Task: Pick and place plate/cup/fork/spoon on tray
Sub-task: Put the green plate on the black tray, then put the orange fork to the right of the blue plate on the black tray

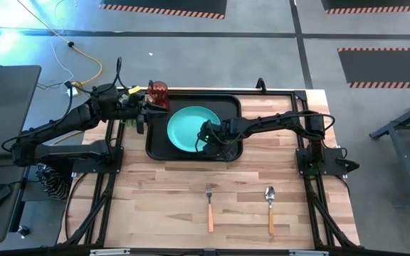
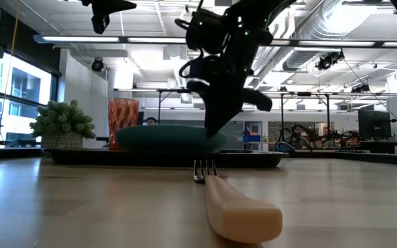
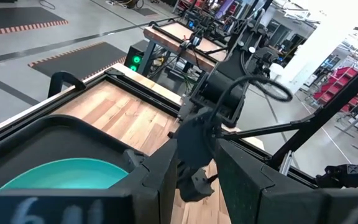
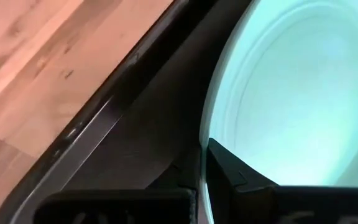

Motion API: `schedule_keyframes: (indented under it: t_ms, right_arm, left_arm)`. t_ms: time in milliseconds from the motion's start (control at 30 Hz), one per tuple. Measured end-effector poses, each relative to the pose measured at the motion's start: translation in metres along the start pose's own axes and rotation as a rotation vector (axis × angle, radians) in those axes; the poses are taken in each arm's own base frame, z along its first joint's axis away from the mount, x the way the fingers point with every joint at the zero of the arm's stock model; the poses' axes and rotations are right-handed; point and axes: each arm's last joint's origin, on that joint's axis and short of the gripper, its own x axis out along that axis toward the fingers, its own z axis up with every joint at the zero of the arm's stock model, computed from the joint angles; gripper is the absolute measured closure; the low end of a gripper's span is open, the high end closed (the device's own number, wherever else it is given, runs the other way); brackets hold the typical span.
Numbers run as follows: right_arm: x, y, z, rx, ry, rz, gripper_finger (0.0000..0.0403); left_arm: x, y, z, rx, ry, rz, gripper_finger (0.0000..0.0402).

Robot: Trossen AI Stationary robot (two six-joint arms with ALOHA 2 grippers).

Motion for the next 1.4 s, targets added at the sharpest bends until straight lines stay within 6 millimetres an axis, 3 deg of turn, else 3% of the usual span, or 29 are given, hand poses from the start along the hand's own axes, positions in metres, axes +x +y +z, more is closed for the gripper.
schedule_keyframes:
  t_ms: [467,1100,1400]
  right_arm:
    - [0.005,0.000,-0.001,-0.008,0.031,-0.015,0.0398]
    - [0.005,-0.002,0.001,0.002,0.011,-0.031,0.0327]
    - [-0.016,-0.014,0.008,0.186,0.019,-0.062,0.0327]
  left_arm:
    - [0.000,0.000,0.000,0.000,0.002,-0.004,0.0300]
    - [0.000,0.000,0.000,-0.026,0.002,-0.004,0.0300]
    - [0.000,0.000,0.000,0.003,0.002,-0.003,0.0300]
